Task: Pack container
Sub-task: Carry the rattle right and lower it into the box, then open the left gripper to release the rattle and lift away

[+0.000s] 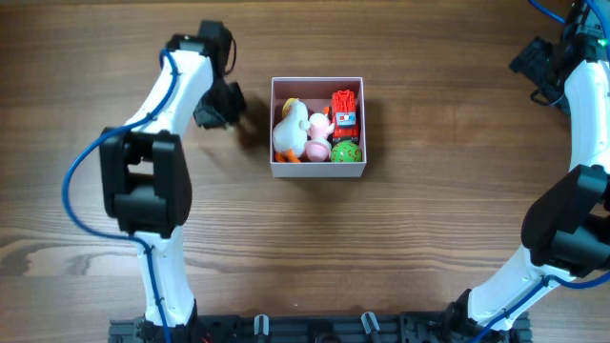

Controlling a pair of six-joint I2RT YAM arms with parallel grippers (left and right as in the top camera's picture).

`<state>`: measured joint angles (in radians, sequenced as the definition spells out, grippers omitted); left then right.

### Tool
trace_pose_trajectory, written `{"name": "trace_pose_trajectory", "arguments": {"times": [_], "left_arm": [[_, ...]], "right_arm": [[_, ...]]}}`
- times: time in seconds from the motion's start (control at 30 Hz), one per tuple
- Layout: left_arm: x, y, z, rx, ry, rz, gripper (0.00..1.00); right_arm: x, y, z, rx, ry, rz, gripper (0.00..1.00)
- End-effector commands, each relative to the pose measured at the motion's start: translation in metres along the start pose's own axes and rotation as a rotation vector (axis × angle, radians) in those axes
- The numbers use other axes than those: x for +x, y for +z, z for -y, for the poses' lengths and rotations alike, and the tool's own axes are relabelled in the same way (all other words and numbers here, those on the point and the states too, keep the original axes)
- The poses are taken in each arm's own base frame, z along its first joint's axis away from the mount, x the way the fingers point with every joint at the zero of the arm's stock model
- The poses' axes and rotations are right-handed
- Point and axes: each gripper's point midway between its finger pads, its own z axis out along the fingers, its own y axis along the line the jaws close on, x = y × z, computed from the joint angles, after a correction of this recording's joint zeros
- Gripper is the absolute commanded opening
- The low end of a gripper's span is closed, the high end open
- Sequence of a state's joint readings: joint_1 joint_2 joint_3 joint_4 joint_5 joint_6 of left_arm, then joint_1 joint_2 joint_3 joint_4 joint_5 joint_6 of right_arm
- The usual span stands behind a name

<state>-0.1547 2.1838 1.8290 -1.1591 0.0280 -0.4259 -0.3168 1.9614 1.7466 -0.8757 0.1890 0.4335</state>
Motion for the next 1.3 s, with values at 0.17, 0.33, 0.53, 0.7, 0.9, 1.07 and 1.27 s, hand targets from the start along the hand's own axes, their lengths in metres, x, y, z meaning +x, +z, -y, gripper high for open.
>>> {"name": "trace_pose_trajectory", "arguments": {"times": [0.17, 0.33, 0.53, 0.7, 0.9, 1.07, 1.27], "left_arm": [[0.002, -0.107, 0.067, 0.175, 0.153, 0.260, 0.12], [0.038, -0.113, 0.129, 0.236, 0.301, 0.290, 0.13], [0.060, -0.121, 0.173, 0.241, 0.292, 0.385, 0.20], [0.062, -0.119, 0.173, 0.244, 0.164, 0.385, 0.19], [0.056, -0.107, 0.172, 0.243, 0.068, 0.362, 0.19], [0.057, -0.097, 0.171, 0.223, 0.071, 0.346, 0.44], [0.053, -0.106, 0.166, 0.229, 0.063, 0.357, 1.00]], "right_arm": [[-0.002, -0.005, 0.002, 0.013, 0.013, 0.017, 1.00], [-0.002, -0.005, 0.002, 0.013, 0.013, 0.017, 1.00], [-0.002, -0.005, 0.002, 0.013, 0.013, 0.017, 1.00], [-0.002, -0.005, 0.002, 0.013, 0.013, 0.017, 1.00], [-0.002, -0.005, 0.002, 0.013, 0.013, 0.017, 1.00], [-0.002, -0.005, 0.002, 0.013, 0.013, 0.017, 1.00], [-0.002, -0.005, 0.002, 0.013, 0.013, 0.017, 1.00]]}}
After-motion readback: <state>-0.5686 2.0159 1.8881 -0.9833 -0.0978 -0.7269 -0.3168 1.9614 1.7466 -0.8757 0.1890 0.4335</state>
